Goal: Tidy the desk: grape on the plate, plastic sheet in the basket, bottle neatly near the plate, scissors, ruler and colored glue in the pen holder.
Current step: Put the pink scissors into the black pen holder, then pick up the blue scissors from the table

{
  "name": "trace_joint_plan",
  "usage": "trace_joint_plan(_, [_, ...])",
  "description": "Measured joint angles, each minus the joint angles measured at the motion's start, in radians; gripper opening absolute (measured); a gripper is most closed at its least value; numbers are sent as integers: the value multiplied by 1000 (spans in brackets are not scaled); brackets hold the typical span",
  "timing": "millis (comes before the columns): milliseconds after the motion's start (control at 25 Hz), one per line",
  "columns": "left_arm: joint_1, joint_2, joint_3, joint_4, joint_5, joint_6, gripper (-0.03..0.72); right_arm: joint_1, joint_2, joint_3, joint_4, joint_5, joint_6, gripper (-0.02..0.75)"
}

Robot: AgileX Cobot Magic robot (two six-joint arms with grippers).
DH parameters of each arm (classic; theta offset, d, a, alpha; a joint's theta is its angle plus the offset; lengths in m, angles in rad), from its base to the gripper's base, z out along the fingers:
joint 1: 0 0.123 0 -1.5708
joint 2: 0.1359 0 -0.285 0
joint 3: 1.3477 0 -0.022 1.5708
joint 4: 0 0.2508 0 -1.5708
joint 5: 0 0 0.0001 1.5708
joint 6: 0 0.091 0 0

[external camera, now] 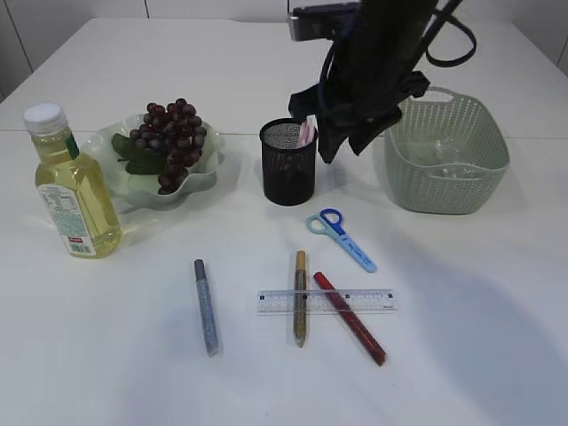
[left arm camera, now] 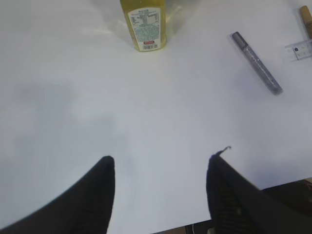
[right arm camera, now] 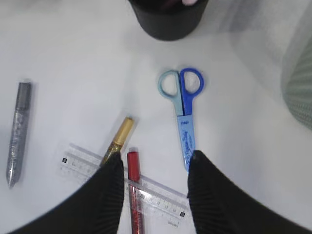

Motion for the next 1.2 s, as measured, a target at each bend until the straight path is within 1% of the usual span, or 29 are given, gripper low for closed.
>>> trace_joint_plan(280, [0,5,0,-13,4,0,435,0,136,-105,-53,20,0,351])
trace_joint_plan(720, [0,5,0,-12,19,0,435,-37,230,-116,-58,22,0,351])
trace_joint_plan(1200, [0,5,0,-10,22,0,434,-39,310,-116,-30,22,-44,351])
